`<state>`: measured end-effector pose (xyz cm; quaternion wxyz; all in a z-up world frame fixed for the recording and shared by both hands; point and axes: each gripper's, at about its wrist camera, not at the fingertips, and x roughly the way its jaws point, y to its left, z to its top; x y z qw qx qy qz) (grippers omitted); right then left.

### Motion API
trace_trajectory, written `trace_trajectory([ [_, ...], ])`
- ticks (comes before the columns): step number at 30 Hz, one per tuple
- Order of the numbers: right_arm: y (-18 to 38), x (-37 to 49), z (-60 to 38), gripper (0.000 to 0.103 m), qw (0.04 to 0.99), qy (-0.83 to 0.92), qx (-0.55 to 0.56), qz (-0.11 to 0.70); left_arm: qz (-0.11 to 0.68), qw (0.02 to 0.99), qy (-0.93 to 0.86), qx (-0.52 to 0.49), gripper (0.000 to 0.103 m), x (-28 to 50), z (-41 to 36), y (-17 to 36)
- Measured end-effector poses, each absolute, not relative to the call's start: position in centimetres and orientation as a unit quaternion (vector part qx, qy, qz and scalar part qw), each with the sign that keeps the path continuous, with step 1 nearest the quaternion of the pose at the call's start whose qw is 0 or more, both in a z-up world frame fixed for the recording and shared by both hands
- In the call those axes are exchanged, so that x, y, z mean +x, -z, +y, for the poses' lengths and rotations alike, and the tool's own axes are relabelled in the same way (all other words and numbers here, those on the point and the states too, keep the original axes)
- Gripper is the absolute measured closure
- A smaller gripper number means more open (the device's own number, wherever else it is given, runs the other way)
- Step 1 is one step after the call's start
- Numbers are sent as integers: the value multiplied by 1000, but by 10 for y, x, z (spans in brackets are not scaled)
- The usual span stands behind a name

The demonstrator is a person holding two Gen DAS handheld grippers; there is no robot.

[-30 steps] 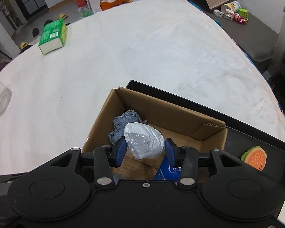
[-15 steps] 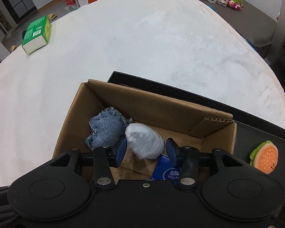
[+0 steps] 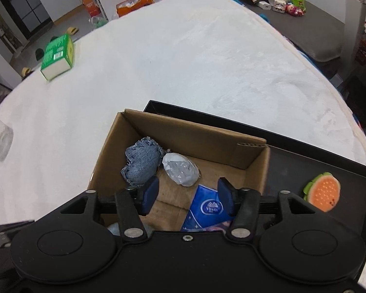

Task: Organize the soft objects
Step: 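Drop the white ball into the box with the right tool while the left tool grips it, then move the right tool to the black beaded plush and grasp it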

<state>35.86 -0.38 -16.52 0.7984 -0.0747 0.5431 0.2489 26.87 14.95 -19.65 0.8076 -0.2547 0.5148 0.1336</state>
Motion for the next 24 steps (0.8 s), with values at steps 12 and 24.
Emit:
trace_trajectory([
  [12,131,345,-49,30,807,-267,-48,524,512,827,-111,-206,75,272,134,181],
  [24,129,342,-109,26,809,-266,1,524,525,829,-116,-154,39,280,113,176],
])
